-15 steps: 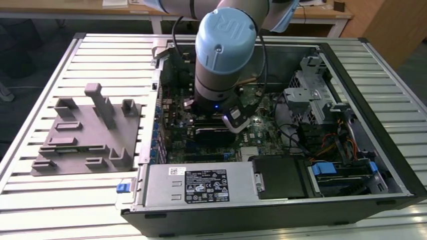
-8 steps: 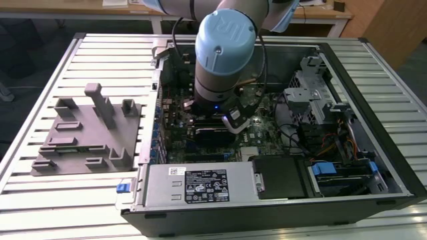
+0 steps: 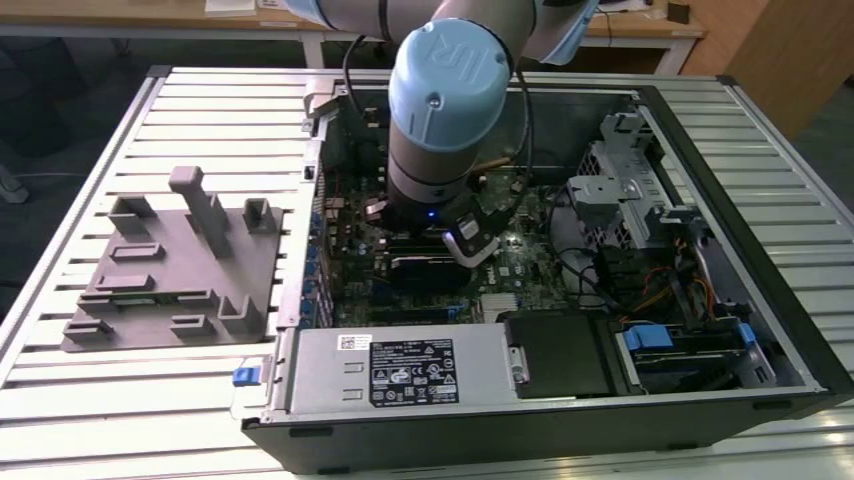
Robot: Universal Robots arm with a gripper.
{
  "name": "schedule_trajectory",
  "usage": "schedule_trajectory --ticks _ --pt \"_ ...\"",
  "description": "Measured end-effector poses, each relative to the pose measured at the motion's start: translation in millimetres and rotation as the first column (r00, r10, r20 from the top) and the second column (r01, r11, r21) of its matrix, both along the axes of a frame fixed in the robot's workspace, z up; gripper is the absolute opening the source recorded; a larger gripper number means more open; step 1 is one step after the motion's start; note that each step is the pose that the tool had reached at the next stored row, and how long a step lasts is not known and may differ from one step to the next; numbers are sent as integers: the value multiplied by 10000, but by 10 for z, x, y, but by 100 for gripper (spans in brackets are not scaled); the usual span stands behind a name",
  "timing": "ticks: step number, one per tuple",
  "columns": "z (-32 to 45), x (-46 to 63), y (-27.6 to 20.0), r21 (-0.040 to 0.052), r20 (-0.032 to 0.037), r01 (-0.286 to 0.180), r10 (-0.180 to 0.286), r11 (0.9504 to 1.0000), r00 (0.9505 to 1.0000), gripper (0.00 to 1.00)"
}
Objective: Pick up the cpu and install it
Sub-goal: 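Install the second cpu locking lever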
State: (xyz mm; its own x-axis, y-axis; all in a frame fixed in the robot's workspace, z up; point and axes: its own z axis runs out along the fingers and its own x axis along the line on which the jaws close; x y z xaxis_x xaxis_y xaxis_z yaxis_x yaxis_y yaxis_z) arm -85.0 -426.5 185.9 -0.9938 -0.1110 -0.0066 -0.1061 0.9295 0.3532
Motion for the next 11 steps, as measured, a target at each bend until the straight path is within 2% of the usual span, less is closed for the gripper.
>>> schedule_trajectory --ticks 5,11 --pt "59 -3 0 0 0 -3 3 10000 10000 11" --pt "66 -3 0 2 10 -4 4 10000 10000 11"
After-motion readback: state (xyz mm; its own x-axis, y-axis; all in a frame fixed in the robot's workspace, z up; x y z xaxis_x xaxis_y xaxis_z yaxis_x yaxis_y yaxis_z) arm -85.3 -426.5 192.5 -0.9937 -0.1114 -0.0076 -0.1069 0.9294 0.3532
